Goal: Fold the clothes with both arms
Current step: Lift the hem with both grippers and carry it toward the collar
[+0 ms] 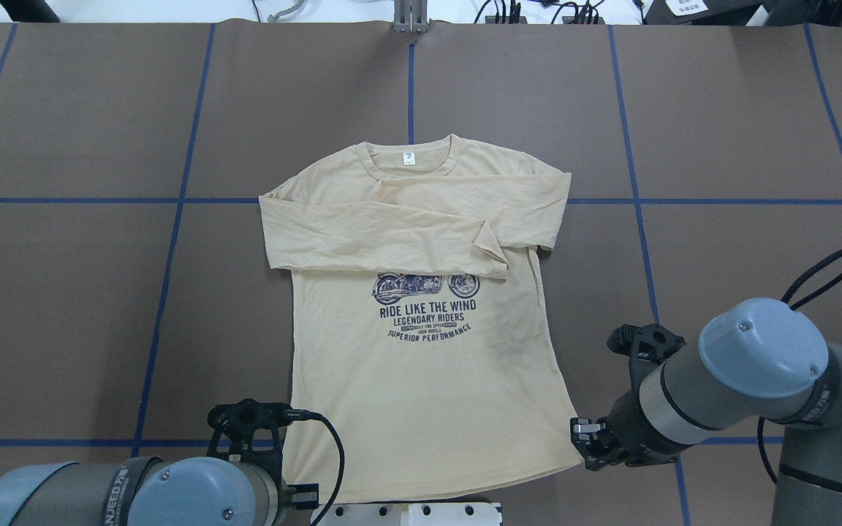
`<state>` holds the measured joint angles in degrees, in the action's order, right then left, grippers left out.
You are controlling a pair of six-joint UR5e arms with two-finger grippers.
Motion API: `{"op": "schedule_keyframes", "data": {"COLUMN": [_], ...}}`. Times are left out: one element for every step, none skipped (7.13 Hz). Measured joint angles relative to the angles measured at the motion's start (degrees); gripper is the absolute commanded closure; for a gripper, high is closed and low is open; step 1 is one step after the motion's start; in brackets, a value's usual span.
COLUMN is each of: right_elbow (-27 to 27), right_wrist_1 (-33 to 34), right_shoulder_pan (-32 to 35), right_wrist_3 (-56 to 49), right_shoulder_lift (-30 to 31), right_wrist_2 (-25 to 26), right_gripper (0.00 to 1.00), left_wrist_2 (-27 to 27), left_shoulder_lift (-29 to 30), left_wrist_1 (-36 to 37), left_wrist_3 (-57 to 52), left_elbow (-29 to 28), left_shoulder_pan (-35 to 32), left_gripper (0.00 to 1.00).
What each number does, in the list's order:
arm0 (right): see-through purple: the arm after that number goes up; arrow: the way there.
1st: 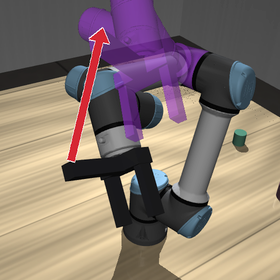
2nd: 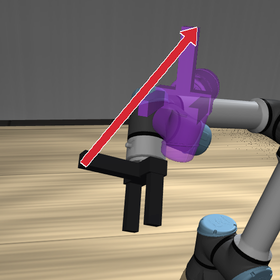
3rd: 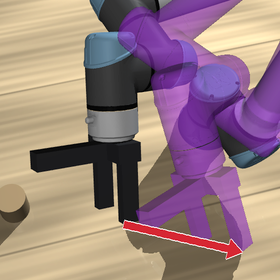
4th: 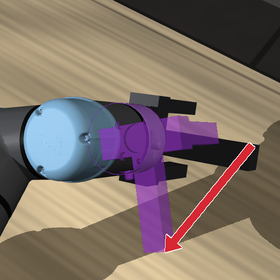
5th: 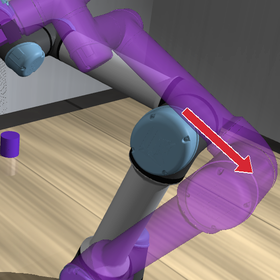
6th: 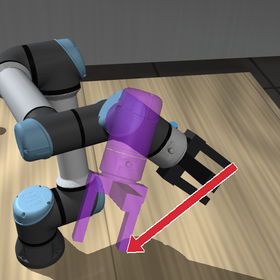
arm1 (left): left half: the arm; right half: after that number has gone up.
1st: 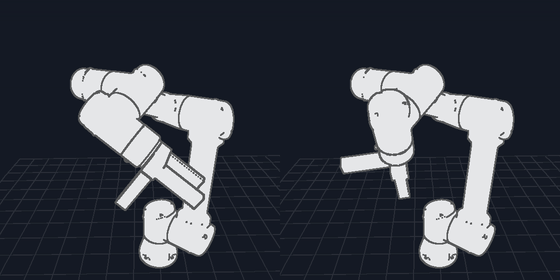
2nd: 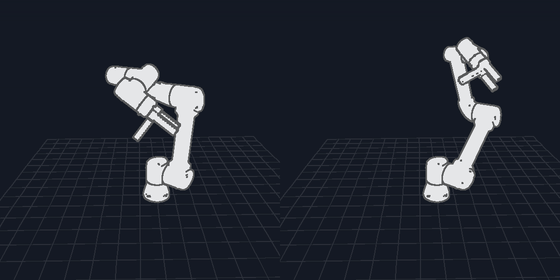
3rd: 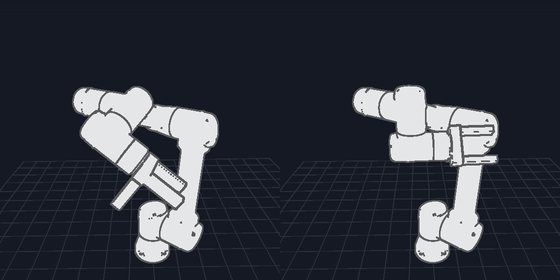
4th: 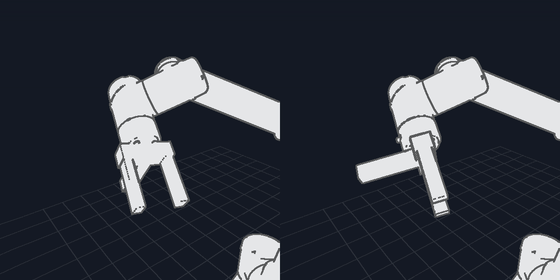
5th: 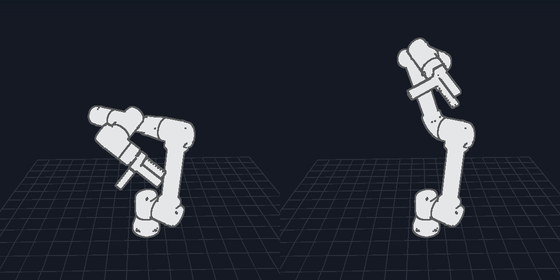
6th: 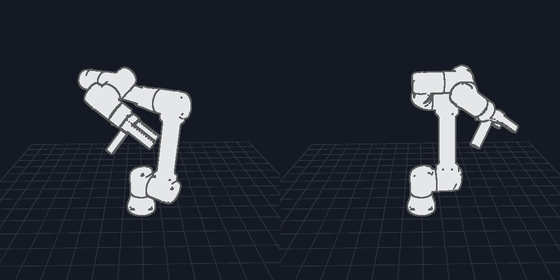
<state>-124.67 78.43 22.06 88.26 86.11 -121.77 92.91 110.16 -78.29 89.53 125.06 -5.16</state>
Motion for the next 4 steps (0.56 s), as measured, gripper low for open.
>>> {"op": "schedule_keyframes", "data": {"right_elbow": [0.86, 1.56, 2.29, 3.33], "right_wrist_1": [-0.34, -0.92, -1.25, -1.37], "right_shoulder_pan": [3.14, 6.38, 9.38, 12.18], "right_wrist_3": [-0.34, -0.58, -0.70, -0.79], "right_shoulder_lift": [-1.57, -3.32, -5.06, -6.73], "right_wrist_2": [0.04, 0.17, 0.17, 0.04], "right_gripper": [1.00, 1.00, 1.00, 1.00], "left_wrist_2": [0.09, 0.22, 0.34, 1.28], "left_shoulder_lift": [1.00, 2.88, 4.47, 5.39], "left_wrist_1": [-0.05, -0.26, -0.36, -0.36], "left_wrist_3": [-1.06, -2.65, -4.29, -6.27], "left_elbow": [0.30, 0.50, 0.74, 0.98], "left_shoulder_pan": [-2.69, -5.67, -8.96, -12.79], "left_gripper": [1.00, 1.00, 1.00, 1.00]}}
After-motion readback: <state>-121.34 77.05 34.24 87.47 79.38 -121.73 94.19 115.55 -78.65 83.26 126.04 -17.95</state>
